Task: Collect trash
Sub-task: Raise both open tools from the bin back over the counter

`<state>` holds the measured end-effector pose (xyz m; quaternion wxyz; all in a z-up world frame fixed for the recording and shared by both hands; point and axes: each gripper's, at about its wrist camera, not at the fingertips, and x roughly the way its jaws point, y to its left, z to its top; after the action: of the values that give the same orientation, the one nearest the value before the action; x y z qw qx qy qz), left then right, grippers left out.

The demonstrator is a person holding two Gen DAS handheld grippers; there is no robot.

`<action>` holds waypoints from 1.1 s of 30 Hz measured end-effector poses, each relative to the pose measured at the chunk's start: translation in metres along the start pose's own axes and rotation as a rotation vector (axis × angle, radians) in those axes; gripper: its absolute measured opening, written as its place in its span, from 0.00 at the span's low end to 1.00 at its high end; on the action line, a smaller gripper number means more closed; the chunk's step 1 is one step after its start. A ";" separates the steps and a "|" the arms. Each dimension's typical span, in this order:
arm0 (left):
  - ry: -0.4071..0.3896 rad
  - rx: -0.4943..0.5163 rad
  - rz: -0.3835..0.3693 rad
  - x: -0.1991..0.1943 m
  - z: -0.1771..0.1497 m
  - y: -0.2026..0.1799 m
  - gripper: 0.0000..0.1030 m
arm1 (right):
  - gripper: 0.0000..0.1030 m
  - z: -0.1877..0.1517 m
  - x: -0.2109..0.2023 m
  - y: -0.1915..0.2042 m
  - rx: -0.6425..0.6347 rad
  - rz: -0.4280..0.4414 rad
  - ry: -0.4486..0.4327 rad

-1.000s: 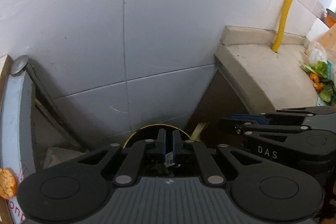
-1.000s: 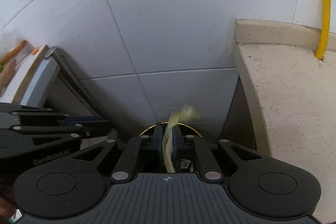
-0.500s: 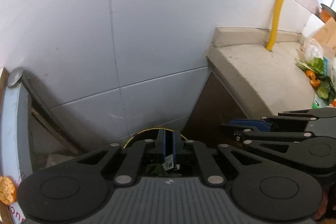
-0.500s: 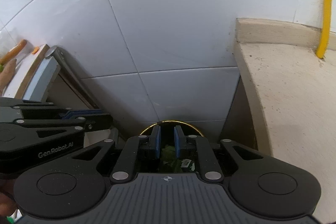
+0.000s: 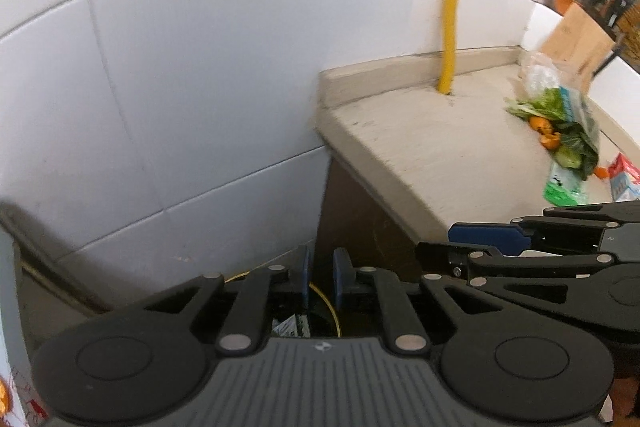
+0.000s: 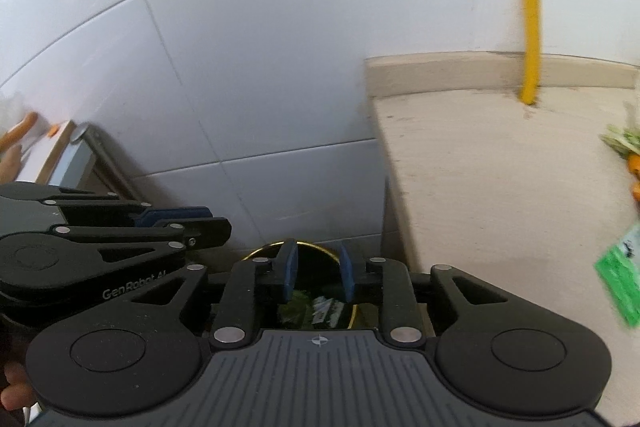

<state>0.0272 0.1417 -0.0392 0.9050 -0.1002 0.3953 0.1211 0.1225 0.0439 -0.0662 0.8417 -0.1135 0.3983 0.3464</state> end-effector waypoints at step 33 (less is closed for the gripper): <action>-0.032 0.526 -0.239 0.015 0.040 -0.256 0.50 | 0.69 -0.079 -0.159 -0.178 0.346 -0.529 -0.236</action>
<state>0.1409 -0.0887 -0.0014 0.9139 0.0942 0.3841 -0.0915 0.1251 -0.2018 -0.0139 0.9496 -0.0274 0.3075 0.0538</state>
